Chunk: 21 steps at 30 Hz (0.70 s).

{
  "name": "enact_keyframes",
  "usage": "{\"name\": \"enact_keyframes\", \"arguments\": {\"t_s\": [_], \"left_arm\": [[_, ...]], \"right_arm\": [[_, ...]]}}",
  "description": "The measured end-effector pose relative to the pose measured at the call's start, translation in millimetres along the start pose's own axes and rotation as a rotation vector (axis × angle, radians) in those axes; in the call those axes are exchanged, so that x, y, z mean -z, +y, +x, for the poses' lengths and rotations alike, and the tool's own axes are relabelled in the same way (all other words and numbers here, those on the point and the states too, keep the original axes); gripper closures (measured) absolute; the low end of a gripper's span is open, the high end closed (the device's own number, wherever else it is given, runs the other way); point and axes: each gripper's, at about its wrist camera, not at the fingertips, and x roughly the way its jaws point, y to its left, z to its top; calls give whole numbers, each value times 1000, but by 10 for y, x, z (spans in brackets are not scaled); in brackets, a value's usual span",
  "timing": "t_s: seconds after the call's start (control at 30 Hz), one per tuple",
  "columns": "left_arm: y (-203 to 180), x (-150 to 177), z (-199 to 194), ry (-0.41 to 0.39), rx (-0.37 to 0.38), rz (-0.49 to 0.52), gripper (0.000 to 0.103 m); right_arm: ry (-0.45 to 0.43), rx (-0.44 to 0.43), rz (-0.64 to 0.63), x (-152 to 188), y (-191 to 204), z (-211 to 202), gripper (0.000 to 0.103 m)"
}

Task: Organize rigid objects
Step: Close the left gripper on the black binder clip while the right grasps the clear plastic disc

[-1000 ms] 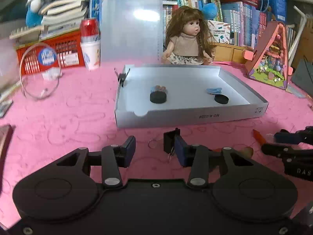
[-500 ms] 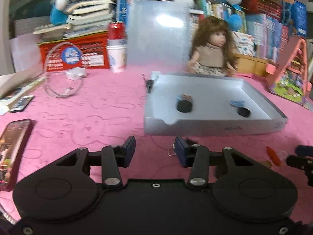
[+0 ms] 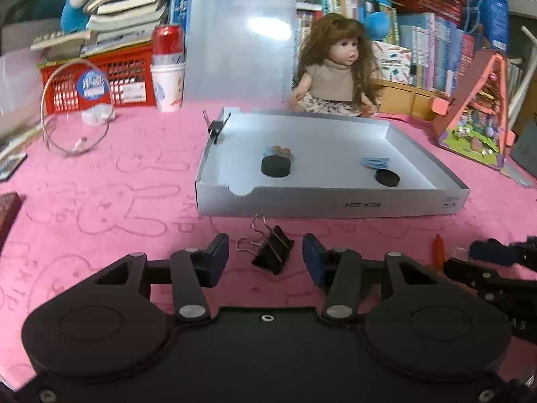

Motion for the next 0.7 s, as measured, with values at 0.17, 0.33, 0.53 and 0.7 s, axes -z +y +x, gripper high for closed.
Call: {"name": "enact_keyframes", "arguments": {"t_s": [0.17,0.33,0.53,0.7], "left_arm": [[-7,18,86,16,-11,6,81],[24,50,-32,54,52,95,80],[128,59,-113,70,28,128,59],[219,91,-147,58,-30,142,53]], "right_arm": [[-18,15,18,37,20,-16,53],[-16,7,27,37,-6,-13,54],[-16,6,29,34,-6,-11,53],[-16,6,28,35,-6,-12,53]]}}
